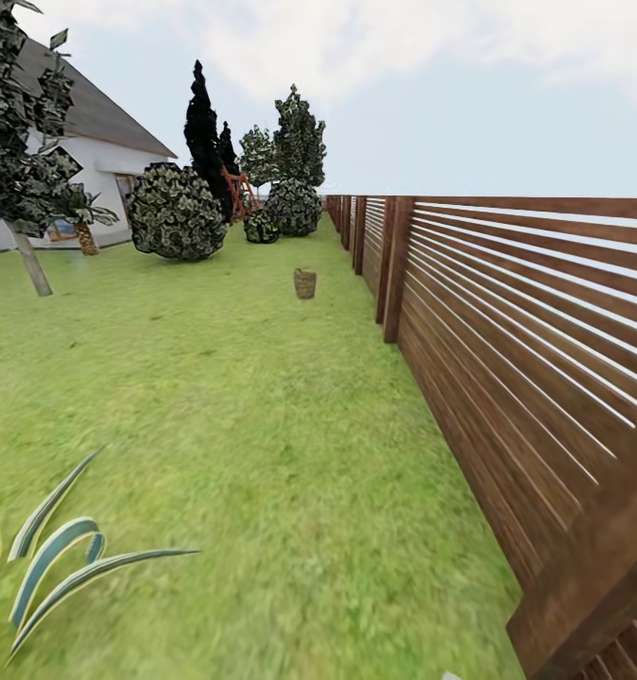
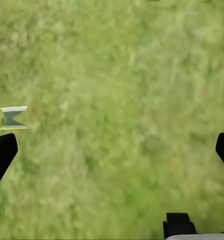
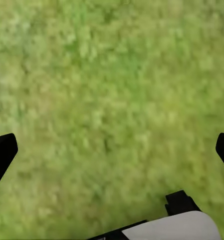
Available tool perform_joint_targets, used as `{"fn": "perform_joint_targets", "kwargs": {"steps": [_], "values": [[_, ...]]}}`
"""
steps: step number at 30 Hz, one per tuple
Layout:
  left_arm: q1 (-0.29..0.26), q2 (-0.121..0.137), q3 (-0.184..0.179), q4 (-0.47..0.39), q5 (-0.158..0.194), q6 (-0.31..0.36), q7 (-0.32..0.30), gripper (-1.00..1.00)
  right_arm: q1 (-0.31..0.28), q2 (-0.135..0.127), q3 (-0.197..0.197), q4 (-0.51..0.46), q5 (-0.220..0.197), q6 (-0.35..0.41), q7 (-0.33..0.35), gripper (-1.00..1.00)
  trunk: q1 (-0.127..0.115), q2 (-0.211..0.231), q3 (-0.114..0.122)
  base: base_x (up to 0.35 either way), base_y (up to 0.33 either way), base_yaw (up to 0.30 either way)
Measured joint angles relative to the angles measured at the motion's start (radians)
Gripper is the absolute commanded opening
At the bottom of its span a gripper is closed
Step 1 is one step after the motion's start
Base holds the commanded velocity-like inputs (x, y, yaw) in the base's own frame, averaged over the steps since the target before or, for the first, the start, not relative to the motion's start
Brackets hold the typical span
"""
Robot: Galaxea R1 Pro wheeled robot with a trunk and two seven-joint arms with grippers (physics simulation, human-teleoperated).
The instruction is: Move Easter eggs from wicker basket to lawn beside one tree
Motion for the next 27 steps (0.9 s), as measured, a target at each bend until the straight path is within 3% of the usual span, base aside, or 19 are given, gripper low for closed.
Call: {"fn": "perform_joint_targets", "kwargs": {"steps": [27], "values": [[0.000, 0.000, 0.000, 0.000, 0.000, 0.000, 0.000, 1.00, 0.001, 0.000, 0.000, 0.000, 0.002, -0.001, 0.000, 1.00, 0.000, 0.000, 0.000, 0.269, -0.040, 0.000]]}}
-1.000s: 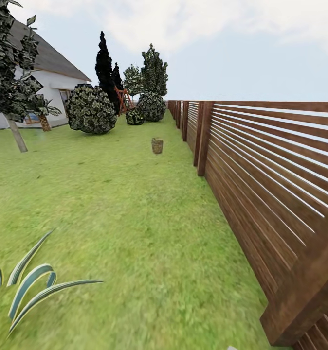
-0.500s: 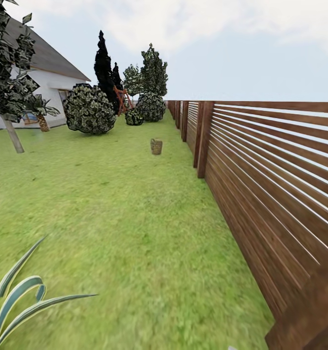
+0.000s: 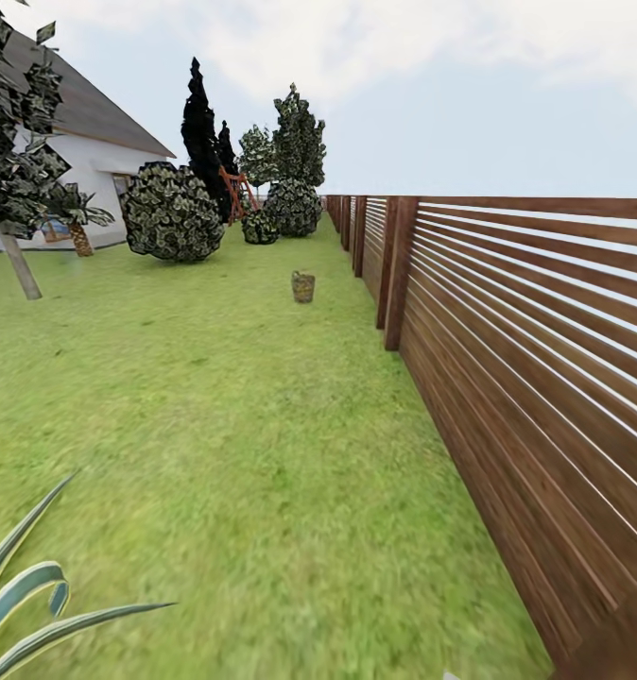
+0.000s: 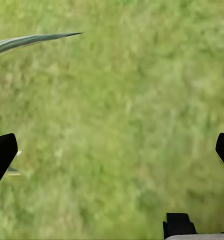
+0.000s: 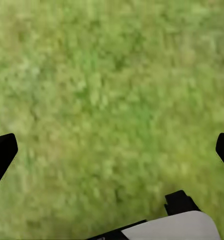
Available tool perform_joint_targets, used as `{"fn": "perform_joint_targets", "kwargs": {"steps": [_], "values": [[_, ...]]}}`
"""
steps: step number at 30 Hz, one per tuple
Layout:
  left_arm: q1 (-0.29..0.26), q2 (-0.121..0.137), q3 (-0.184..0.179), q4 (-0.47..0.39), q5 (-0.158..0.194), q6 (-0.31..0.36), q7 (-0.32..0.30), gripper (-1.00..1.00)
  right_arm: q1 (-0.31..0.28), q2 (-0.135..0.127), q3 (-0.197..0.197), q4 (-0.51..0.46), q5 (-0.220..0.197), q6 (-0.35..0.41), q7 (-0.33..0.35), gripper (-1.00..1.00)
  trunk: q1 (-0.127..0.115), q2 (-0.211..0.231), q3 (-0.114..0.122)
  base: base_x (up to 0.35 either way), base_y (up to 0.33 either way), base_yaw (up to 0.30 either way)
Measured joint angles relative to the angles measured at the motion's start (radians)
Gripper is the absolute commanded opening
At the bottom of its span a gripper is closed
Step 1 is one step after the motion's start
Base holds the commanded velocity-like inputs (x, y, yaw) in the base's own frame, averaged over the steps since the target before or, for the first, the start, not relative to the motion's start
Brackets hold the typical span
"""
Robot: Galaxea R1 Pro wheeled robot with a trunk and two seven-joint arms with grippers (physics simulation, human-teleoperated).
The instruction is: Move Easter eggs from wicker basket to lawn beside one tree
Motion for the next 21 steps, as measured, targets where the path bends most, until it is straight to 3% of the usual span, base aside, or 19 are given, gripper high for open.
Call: {"fn": "perform_joint_targets", "kwargs": {"steps": [21], "values": [[0.000, 0.000, 0.000, 0.000, 0.000, 0.000, 0.000, 1.00, 0.000, 0.001, 0.000, 0.000, -0.001, 0.000, 0.000, 1.00, 0.000, 0.000, 0.000, 0.261, -0.075, 0.000]]}}
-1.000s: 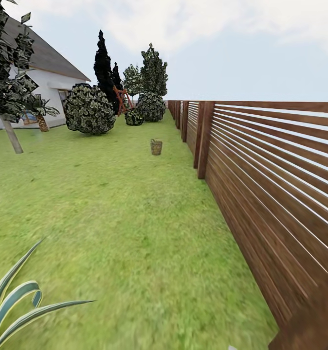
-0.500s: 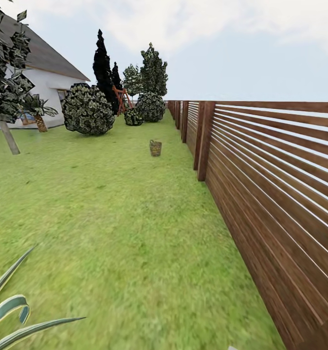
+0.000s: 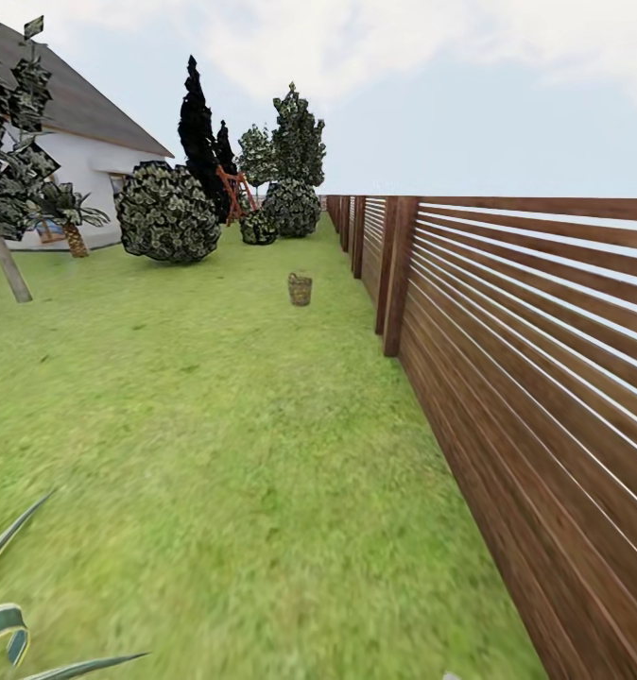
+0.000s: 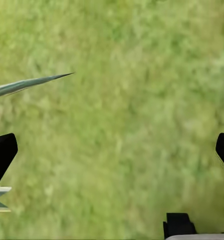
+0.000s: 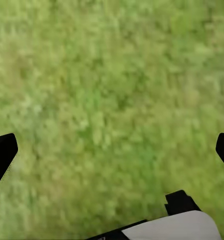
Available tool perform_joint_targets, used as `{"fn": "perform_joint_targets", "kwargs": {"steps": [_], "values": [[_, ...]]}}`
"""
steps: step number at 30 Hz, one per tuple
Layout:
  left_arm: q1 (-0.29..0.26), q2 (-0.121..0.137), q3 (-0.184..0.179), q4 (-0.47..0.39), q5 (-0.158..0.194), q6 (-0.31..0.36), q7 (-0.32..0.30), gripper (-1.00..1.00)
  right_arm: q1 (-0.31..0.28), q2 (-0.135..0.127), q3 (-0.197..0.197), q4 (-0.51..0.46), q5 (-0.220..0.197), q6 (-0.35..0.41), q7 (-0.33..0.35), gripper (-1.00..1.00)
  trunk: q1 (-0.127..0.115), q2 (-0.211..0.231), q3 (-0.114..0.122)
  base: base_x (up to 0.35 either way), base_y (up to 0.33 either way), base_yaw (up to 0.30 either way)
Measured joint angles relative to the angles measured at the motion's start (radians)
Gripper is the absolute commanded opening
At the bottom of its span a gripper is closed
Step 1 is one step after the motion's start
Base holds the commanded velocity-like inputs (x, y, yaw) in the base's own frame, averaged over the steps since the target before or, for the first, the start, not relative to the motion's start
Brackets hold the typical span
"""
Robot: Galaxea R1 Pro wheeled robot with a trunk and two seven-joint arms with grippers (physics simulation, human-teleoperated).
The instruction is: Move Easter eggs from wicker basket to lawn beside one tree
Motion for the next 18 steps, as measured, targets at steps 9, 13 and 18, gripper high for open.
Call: {"fn": "perform_joint_targets", "kwargs": {"steps": [9, 13, 18], "values": [[0.000, 0.000, 0.000, 0.000, 0.000, 0.000, 0.000, 1.00, 0.000, 0.000, 0.000, 0.000, 0.000, 0.000, 0.000, 1.00, 0.000, 0.000, 0.000, 0.260, -0.076, 0.000], [0.001, 0.000, 0.000, 0.000, 0.000, 0.000, 0.000, 1.00, 0.000, 0.001, 0.000, 0.000, 0.001, -0.001, 0.000, 1.00, 0.000, 0.000, 0.000, 0.260, -0.008, 0.000], [0.000, 0.000, 0.000, 0.000, 0.000, 0.000, 0.000, 1.00, 0.000, 0.001, 0.000, 0.000, 0.000, 0.000, 0.000, 1.00, 0.000, 0.000, 0.000, 0.260, -0.001, 0.000]]}}
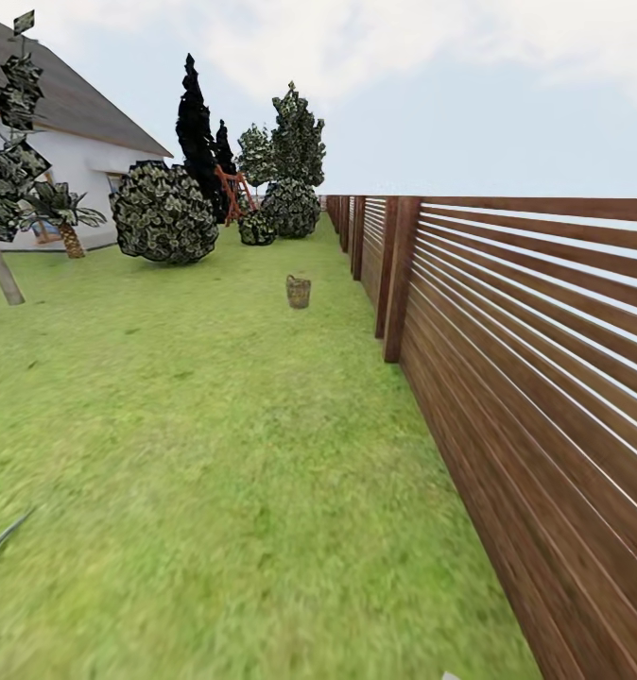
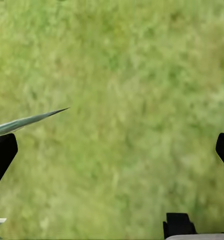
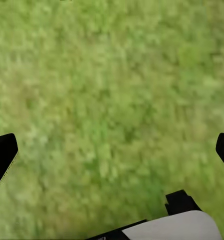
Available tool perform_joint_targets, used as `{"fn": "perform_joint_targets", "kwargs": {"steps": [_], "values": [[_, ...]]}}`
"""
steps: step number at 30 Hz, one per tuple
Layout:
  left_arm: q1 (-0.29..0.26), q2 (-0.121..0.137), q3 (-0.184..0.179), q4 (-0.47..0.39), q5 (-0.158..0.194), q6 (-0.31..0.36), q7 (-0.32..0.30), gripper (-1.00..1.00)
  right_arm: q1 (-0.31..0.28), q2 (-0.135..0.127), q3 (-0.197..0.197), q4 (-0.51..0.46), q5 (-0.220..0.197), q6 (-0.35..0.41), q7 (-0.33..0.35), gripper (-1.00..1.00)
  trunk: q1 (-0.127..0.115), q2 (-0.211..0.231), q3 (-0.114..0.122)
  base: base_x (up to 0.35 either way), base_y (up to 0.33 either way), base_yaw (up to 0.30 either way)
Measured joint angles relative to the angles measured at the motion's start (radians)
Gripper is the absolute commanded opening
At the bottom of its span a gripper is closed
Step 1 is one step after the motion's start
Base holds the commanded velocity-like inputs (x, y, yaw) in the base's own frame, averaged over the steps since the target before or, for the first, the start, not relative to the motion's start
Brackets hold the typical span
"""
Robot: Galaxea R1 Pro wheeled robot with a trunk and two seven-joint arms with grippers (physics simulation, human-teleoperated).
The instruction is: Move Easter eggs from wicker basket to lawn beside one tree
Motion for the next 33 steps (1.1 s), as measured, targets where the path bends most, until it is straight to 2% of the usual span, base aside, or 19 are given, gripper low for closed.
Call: {"fn": "perform_joint_targets", "kwargs": {"steps": [33], "values": [[0.000, 0.000, 0.001, 0.000, 0.000, 0.000, 0.000, 1.00, 0.000, 0.000, 0.000, 0.000, 0.000, 0.000, 0.000, 1.00, 0.000, 0.000, 0.000, 0.260, 0.000, 0.000]]}}
